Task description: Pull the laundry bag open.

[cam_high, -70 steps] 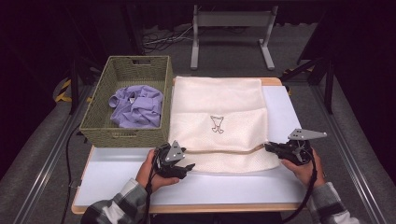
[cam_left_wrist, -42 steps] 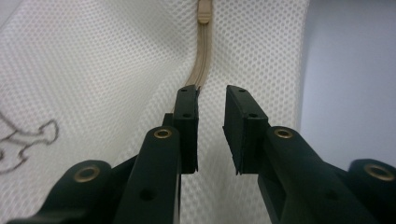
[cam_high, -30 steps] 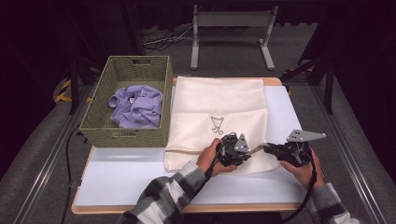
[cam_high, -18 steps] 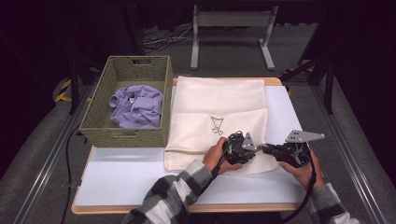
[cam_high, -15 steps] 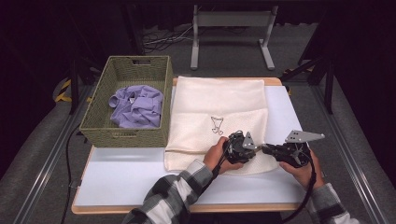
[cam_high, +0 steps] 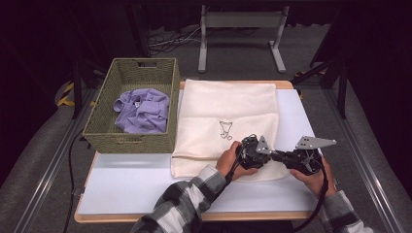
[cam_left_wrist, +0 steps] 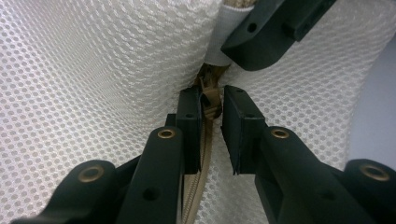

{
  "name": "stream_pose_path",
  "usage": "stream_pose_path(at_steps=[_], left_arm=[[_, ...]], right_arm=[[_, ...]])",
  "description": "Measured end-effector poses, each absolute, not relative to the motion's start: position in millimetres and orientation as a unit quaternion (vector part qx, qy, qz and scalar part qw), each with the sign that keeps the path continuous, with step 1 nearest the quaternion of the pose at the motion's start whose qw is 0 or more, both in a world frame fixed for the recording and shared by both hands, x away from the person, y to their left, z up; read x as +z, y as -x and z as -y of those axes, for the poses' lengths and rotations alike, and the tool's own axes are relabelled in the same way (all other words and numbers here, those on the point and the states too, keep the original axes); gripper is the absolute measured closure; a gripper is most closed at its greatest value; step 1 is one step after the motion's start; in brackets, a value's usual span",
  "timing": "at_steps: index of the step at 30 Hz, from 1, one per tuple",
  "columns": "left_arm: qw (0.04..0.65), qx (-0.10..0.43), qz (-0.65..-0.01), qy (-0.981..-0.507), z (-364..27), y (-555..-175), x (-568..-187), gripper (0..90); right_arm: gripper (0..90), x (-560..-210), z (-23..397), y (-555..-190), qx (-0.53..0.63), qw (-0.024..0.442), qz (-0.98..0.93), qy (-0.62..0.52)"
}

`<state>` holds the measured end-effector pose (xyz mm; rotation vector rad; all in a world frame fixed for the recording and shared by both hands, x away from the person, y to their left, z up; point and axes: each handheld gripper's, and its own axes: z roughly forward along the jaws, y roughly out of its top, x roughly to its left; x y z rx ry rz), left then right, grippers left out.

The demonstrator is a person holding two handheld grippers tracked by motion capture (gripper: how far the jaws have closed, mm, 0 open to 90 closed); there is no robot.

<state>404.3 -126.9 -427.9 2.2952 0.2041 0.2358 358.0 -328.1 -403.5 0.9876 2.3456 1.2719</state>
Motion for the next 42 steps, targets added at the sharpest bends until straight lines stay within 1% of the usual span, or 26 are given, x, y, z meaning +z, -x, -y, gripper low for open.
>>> stream_pose_path(at_steps=[3, 6, 19, 29, 42], left_arm=[[0.401, 0.094, -0.083, -0.908, 127, -405, -428, 81.2], [0.399, 0.097, -0.086, -0.908, 126, -405, -427, 81.7], [0.395, 0.085, -0.086, -0.911, 123, -406, -427, 82.1], [0.385, 0.081, -0.089, -0.915, 120, -408, -429, 82.1], [0.370, 0.075, -0.099, -0.921, 104, -410, -433, 82.0]], right_arm=[[83.2, -404, 328, -358, 0.441, 0.147, -0.816, -0.343], [83.2, -404, 329, -358, 0.438, 0.150, -0.817, -0.344], [83.6, -403, 331, -354, 0.432, 0.174, -0.808, -0.360], [83.7, -402, 335, -353, 0.439, 0.178, -0.800, -0.369], [83.7, -401, 340, -352, 0.442, 0.186, -0.793, -0.377]])
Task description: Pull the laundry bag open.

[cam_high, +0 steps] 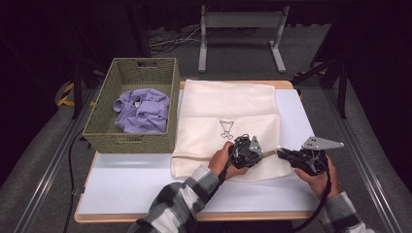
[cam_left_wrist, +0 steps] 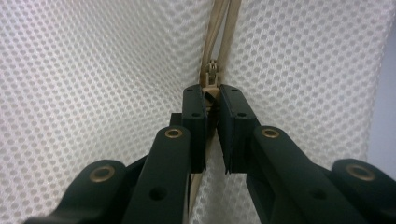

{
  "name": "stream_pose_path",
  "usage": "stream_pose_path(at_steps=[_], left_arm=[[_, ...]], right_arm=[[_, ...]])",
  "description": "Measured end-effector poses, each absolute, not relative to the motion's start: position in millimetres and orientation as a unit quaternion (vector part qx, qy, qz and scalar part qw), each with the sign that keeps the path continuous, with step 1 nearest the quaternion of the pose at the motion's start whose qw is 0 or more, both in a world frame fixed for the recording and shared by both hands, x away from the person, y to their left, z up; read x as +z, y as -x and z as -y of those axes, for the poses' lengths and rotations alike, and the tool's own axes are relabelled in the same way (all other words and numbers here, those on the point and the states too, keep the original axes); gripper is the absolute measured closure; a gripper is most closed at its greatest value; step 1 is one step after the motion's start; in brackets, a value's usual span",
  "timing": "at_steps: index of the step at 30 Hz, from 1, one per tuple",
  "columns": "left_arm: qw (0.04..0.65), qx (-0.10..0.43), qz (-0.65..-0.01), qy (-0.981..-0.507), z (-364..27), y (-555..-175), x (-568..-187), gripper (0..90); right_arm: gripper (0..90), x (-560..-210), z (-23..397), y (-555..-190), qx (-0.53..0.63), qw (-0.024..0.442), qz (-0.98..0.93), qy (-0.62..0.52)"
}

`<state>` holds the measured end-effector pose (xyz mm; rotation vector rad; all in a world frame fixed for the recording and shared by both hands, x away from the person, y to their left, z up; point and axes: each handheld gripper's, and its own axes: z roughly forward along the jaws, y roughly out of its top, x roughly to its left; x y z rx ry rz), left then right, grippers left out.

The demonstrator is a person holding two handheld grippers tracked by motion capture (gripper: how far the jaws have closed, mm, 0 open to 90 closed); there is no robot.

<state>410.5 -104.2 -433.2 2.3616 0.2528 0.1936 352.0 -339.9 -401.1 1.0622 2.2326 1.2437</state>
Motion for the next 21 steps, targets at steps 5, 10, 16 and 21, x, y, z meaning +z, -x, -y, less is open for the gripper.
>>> stream_pose_path(at_steps=[5, 10, 16, 21], left_arm=[[0.365, 0.072, -0.103, -0.922, 95, -412, -434, 82.1], [0.360, 0.074, -0.106, -0.924, 86, -413, -434, 82.0], [0.354, 0.077, -0.108, -0.926, 78, -413, -434, 82.0], [0.351, 0.077, -0.111, -0.927, 69, -414, -434, 82.0]], right_arm=[[83.8, -401, 343, -352, 0.443, 0.187, -0.789, -0.383], [83.8, -401, 345, -352, 0.441, 0.190, -0.786, -0.389], [83.7, -401, 347, -352, 0.440, 0.193, -0.784, -0.393], [83.8, -402, 348, -352, 0.440, 0.191, -0.784, -0.395]])
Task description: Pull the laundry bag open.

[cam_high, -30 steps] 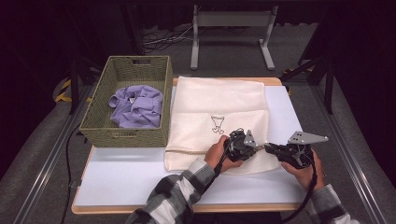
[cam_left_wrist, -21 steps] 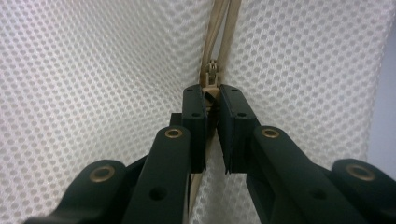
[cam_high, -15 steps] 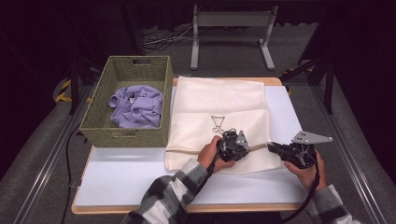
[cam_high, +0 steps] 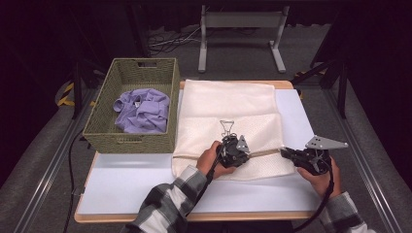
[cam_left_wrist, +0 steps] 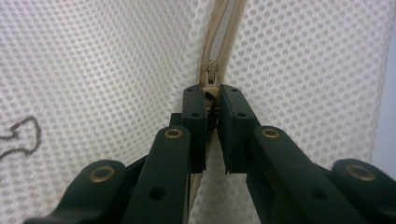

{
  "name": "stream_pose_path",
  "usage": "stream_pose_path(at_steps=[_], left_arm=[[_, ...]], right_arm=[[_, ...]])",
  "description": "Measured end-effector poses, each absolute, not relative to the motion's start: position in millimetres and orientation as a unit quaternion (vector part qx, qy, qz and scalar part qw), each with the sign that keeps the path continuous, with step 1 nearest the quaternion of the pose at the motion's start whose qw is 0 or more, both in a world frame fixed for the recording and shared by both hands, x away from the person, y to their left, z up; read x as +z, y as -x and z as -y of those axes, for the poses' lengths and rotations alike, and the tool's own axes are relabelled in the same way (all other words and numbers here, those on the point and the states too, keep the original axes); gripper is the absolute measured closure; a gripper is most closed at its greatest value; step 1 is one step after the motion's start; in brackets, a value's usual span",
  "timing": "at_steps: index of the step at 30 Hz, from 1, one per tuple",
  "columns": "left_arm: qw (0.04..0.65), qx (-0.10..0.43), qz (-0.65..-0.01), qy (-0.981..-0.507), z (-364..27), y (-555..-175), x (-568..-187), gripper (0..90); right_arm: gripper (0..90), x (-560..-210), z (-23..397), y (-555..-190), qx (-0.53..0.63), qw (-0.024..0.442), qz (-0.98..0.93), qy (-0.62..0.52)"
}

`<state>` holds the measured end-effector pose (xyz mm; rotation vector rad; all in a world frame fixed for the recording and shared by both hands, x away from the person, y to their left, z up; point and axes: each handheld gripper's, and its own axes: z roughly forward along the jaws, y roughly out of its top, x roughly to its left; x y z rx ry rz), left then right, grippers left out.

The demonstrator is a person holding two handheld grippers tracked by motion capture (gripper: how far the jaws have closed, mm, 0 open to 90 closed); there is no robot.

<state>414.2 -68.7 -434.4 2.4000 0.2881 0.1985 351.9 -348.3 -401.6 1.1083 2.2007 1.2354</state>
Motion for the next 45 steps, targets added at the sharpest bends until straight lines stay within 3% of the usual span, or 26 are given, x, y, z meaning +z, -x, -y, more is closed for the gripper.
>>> stream_pose_path(at_steps=[31, 45], left_arm=[[0.340, 0.089, -0.114, -0.929, 34, -407, -431, 81.8], [0.313, 0.102, -0.126, -0.936, 11, -407, -428, 81.8]], right_arm=[[83.9, -418, 351, -356, 0.394, 0.177, -0.795, -0.425], [84.1, -420, 359, -356, 0.384, 0.190, -0.790, -0.438]])
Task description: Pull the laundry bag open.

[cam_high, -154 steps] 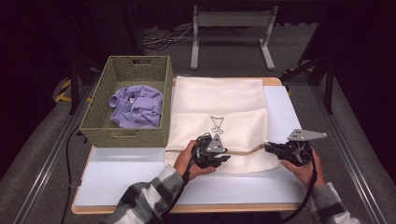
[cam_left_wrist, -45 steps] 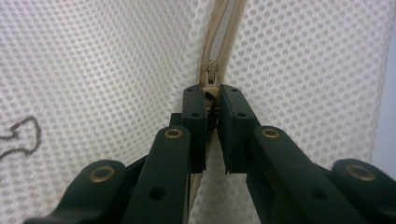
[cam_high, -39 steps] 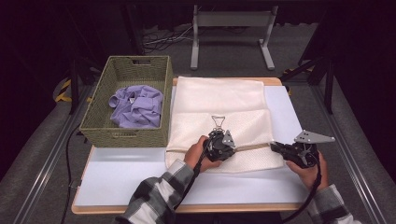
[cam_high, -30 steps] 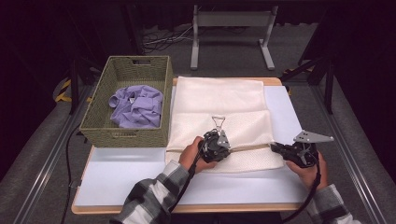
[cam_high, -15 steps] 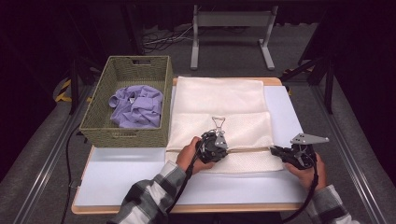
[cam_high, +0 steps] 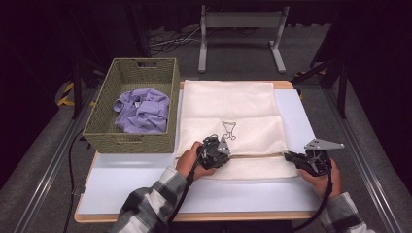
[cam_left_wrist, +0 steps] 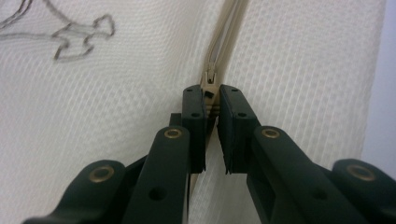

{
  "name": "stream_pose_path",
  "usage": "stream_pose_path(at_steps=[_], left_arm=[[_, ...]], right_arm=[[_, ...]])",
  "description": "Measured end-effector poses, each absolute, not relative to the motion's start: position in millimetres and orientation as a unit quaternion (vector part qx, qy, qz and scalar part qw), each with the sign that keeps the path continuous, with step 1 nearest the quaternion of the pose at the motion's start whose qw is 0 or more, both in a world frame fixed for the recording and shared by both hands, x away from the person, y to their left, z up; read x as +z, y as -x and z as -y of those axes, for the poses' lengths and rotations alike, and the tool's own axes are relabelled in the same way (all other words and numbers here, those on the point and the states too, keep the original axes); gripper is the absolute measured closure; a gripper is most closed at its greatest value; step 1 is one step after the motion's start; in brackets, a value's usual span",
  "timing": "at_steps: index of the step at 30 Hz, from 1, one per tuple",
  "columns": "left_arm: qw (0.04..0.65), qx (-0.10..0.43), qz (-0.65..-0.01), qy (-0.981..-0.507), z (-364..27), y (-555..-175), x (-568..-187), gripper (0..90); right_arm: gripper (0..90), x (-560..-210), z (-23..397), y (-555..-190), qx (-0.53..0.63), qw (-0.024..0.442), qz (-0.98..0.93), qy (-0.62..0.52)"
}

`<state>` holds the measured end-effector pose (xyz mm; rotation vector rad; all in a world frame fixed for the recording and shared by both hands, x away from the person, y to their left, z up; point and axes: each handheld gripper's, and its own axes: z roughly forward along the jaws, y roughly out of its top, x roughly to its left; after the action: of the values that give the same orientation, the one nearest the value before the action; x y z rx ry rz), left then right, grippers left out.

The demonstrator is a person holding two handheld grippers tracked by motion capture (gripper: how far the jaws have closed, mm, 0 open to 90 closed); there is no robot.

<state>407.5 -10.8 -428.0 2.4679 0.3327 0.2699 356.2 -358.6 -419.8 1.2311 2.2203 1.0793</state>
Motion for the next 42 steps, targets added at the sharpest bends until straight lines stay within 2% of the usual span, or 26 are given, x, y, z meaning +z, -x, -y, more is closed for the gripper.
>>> stream_pose_path(at_steps=[9, 18, 20, 25, 28, 33, 42], left_arm=[[0.322, 0.099, -0.141, -0.931, -22, -402, -425, 81.7], [0.310, 0.111, -0.144, -0.933, -35, -399, -424, 81.6], [0.321, 0.097, -0.149, -0.930, -39, -401, -425, 81.7], [0.294, 0.119, -0.142, -0.938, -41, -398, -423, 81.7], [0.310, 0.106, -0.149, -0.933, -51, -400, -424, 81.7], [0.298, 0.118, -0.149, -0.935, -59, -397, -422, 81.6], [0.312, 0.116, -0.166, -0.928, -87, -394, -420, 81.6]], right_arm=[[84.0, -419, 360, -355, 0.389, 0.185, -0.789, -0.439], [84.1, -420, 353, -355, 0.385, 0.184, -0.798, -0.426], [84.1, -421, 354, -355, 0.390, 0.180, -0.795, -0.428], [84.2, -420, 351, -355, 0.377, 0.192, -0.800, -0.425], [84.2, -421, 357, -356, 0.386, 0.185, -0.794, -0.432], [84.2, -420, 351, -355, 0.374, 0.192, -0.802, -0.425], [84.2, -421, 354, -356, 0.379, 0.188, -0.797, -0.431]])
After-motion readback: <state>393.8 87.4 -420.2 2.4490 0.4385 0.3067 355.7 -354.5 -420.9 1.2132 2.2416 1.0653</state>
